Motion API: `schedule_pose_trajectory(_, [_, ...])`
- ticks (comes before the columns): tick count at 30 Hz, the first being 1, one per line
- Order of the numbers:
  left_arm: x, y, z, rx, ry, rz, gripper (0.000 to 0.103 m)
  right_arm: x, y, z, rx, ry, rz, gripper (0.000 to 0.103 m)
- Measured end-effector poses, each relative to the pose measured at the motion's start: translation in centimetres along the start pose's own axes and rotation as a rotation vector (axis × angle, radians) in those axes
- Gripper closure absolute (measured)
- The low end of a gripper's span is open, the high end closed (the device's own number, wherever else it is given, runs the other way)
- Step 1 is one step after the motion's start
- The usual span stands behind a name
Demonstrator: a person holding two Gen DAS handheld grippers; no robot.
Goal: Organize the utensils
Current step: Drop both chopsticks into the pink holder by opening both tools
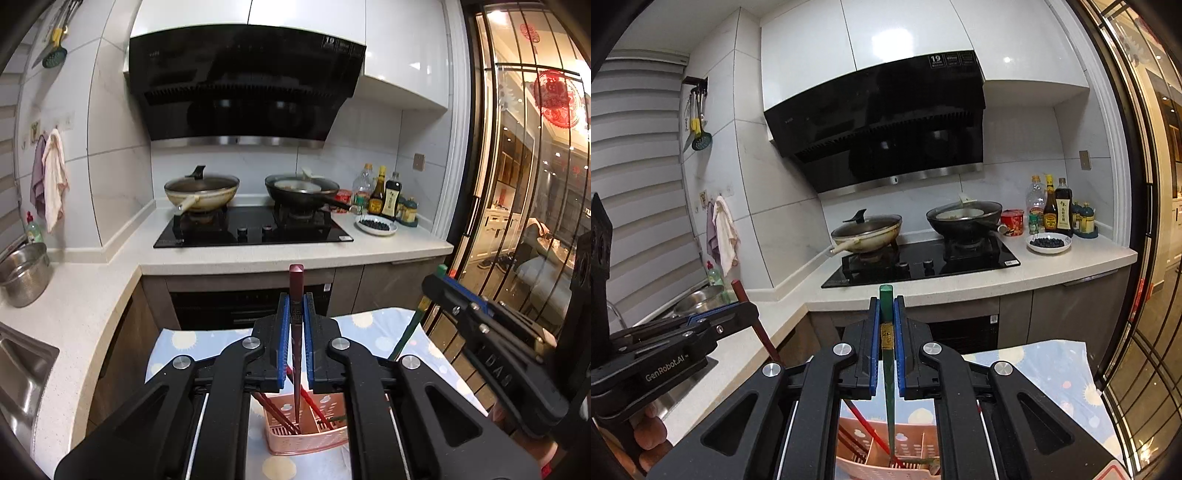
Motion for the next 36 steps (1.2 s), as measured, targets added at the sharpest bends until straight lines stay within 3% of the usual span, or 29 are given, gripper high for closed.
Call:
schedule_pose_trajectory(11, [-0.5, -2.8, 3.1, -0.077, 0.012, -0.007, 0.096, 0.0, -2.2, 3.2, -0.076, 0.045, 0.028, 0.096])
schedule_pose_trajectory(12, [-0.5, -2.7, 3.2, -0.071, 0.016, -0.015, 0.094, -0.1, -2.1, 3.4, -0.071, 0.051, 0.03, 0.092])
schedule_pose_trajectory(13, [-0.5, -2.6, 3.3, -0.068, 0.018, -0.023, 0.092, 0.0, -1.9, 3.5, -0.066, 0.058, 0.041, 0.088])
schedule_pose_trajectory(15, [-0.6, -2.3, 3.5, -0.063, 0.021, -0.031, 0.073, 0.0, -1.3, 3.7, -0.05, 0.066, 0.054, 0.07])
schedule_pose_trajectory(23, [-0.7, -0.4, 4.5, -0.044, 0.014, -0.069, 0.048, 0.3, 1.6, 4.7, -0.047, 0.048, 0.045, 0.067])
schedule_pose_trajectory(36, [0.1, 4.1, 8.4, -0.051, 0.009, -0.075, 0.04, -0.4, 7.8, 8.8, -0.087, 0.045, 0.026, 0.066])
Point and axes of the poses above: each gripper's, at about its wrist camera, not at the fingertips, and y roughly against the way its jaws point, x to its right, z to its underside, the point moved 5 cm from there along -y, roughly the way its jaws point, and after that the axes turned 1 degree about z, right-handed, at the moved point
